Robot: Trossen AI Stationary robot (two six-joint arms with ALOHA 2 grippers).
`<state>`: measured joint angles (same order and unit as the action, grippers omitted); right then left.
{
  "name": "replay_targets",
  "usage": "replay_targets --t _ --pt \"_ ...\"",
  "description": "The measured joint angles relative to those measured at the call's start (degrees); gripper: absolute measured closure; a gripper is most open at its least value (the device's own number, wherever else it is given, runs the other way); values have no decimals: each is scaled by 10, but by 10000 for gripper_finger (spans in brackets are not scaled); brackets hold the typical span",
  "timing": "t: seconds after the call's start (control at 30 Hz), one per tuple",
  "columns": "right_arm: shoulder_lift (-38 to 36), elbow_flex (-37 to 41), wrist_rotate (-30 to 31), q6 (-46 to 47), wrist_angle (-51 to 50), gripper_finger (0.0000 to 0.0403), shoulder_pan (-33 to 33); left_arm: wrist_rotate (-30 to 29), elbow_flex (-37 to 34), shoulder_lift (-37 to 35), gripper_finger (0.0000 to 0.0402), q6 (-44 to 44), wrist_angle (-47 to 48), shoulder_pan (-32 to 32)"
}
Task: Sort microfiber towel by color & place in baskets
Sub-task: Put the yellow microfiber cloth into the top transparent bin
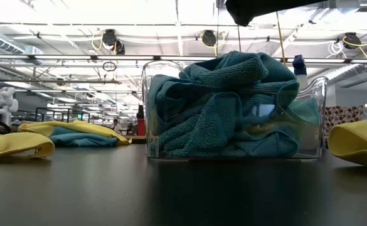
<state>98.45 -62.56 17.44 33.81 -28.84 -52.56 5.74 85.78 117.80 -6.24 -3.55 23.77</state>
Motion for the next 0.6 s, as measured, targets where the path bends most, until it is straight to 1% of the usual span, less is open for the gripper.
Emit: replay_targets --t 0.1,0.17,0.27,0.5,0.6 --pt "2 1 -2 -19 1 278 2 0 0 0 68 5 0 0" --pt "9 3 -15 -17 -1 269 7 0 0 0 68 14 0 0" --pt "27 6 -27 -12 -4 247 12 0 0 0 68 15 2 1" --pt "69 6 -24 -13 -11 193 23 0 0 0 68 14 12 3" --pt "77 5 -26 -9 -14 195 30 0 0 0 68 14 16 3"
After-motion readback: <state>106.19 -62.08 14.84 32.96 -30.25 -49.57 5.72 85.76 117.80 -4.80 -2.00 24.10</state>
